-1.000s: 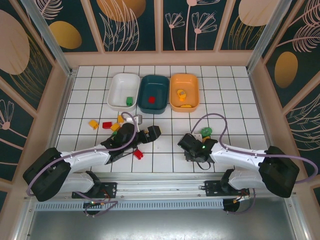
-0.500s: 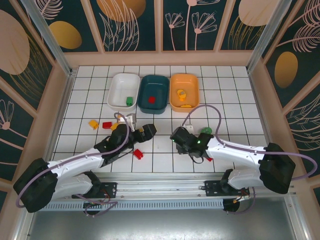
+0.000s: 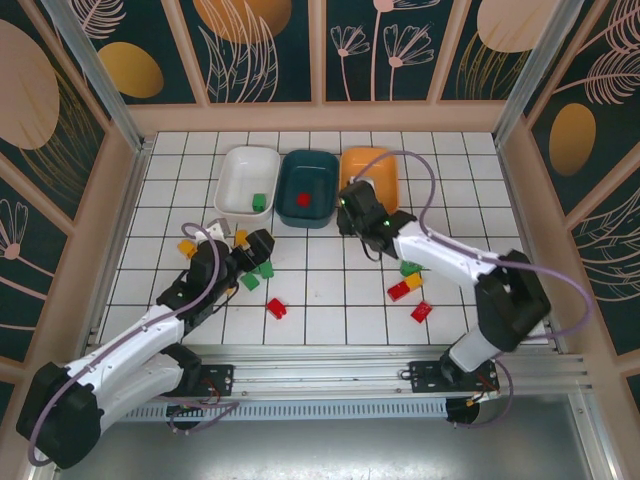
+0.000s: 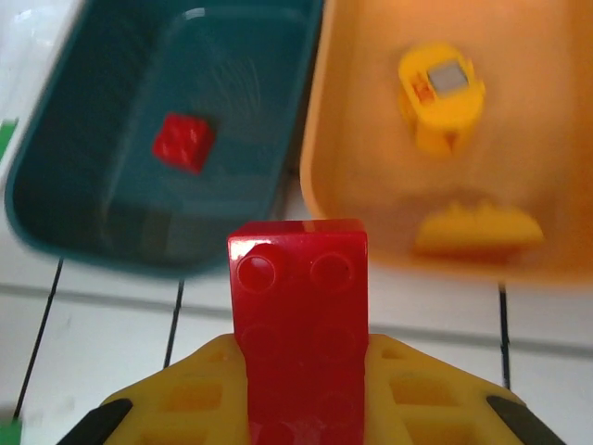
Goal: Sort the legos into containers by color
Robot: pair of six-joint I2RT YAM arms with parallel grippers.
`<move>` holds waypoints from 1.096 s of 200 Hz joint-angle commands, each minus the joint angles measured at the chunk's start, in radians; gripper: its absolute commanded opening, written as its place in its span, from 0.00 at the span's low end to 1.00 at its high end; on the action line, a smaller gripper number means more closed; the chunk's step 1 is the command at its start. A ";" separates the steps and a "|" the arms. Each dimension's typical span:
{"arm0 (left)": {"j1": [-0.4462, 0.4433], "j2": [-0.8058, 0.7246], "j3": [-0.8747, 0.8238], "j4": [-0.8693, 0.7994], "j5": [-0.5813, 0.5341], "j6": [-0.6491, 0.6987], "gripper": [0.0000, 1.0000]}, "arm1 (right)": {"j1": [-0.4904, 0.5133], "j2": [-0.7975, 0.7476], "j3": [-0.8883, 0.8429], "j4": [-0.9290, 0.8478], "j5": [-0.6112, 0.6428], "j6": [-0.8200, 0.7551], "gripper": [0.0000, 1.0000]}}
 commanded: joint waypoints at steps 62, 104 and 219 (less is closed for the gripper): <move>0.054 0.004 0.003 -0.093 0.093 0.011 0.99 | -0.029 0.461 0.479 0.028 -0.072 -0.179 0.09; 0.055 0.002 0.007 -0.119 0.080 0.003 0.99 | -0.028 0.601 0.639 -0.044 -0.095 -0.211 0.15; 0.055 -0.004 0.024 -0.115 0.122 0.001 0.99 | -0.026 0.603 0.762 -0.142 -0.102 -0.233 0.62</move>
